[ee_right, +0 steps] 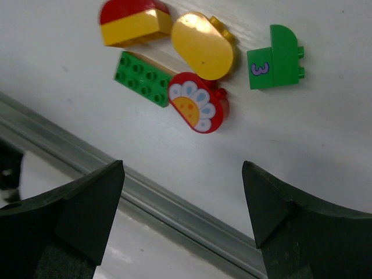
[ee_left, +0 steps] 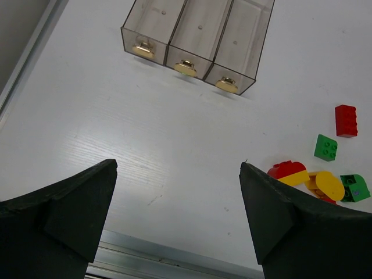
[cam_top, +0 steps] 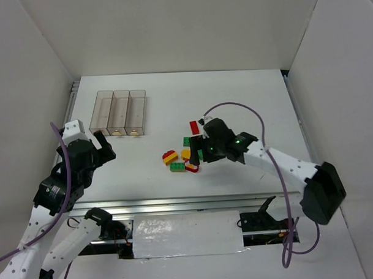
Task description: Sort the legos into containers by color
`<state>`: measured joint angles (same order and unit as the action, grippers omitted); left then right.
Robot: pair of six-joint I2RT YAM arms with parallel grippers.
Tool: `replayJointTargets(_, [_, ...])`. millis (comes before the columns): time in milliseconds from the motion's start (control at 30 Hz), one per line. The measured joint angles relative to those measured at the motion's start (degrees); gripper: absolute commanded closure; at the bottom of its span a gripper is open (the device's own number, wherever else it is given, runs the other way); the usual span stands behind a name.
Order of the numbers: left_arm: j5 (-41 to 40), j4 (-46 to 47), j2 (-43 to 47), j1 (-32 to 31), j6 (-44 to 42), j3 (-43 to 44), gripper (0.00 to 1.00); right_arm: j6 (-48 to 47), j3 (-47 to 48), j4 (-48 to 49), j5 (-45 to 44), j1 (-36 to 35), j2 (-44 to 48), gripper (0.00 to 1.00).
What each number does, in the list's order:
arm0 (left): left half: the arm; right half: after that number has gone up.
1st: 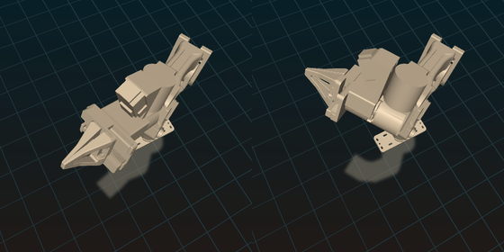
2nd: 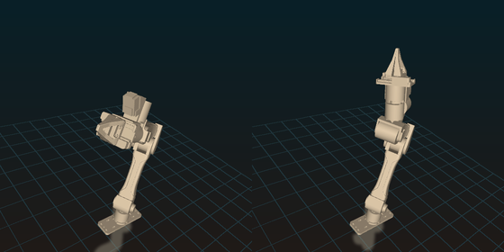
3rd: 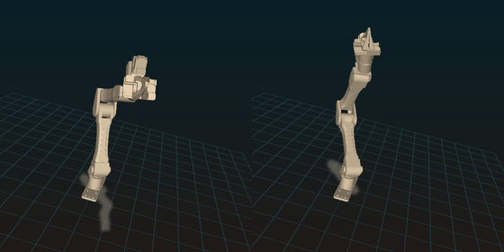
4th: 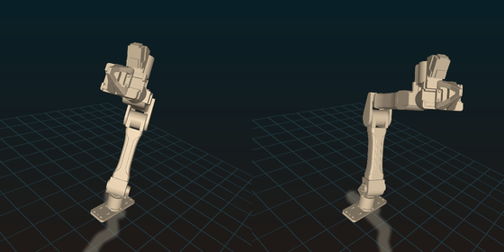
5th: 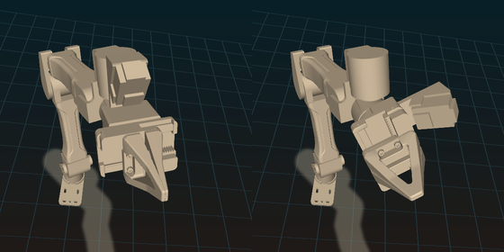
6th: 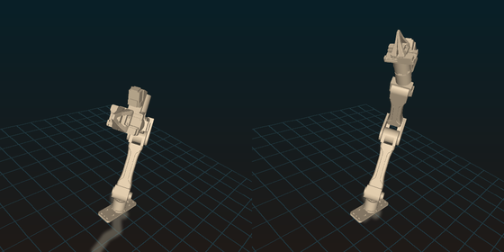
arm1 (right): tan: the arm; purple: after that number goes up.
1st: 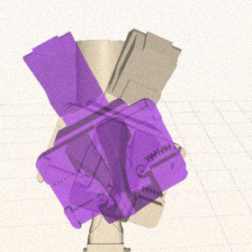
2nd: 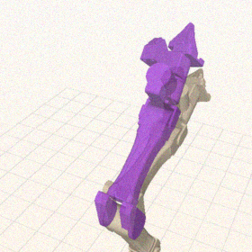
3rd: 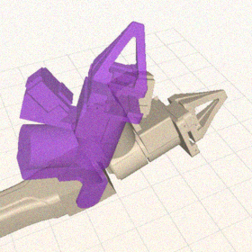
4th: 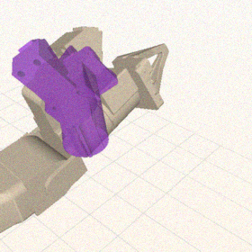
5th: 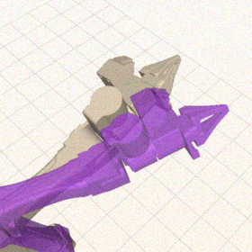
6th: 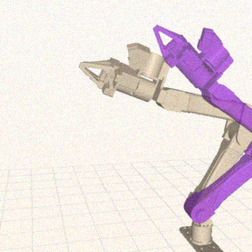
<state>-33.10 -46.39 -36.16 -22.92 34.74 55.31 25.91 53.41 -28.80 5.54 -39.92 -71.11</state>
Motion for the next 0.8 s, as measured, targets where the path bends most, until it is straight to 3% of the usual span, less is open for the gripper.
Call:
replayJointTargets(167, [0.1,0.2,0.7,0.0,0.0,-0.5,0.01,-1.9,2.6,-0.4,-6.7,-4.0,-12.3,0.2])
replayJointTargets(400, [0.6,0.2,1.0,0.0,-0.1,-0.6,0.0,-5.1,3.5,0.2,-9.4,-4.6,-19.1,0.32])
replayJointTargets(800, [1.8,0.5,0.2,0.0,-0.3,-0.6,0.0,-13.5,3.6,5.3,-5.0,-5.3,-22.6,0.28])
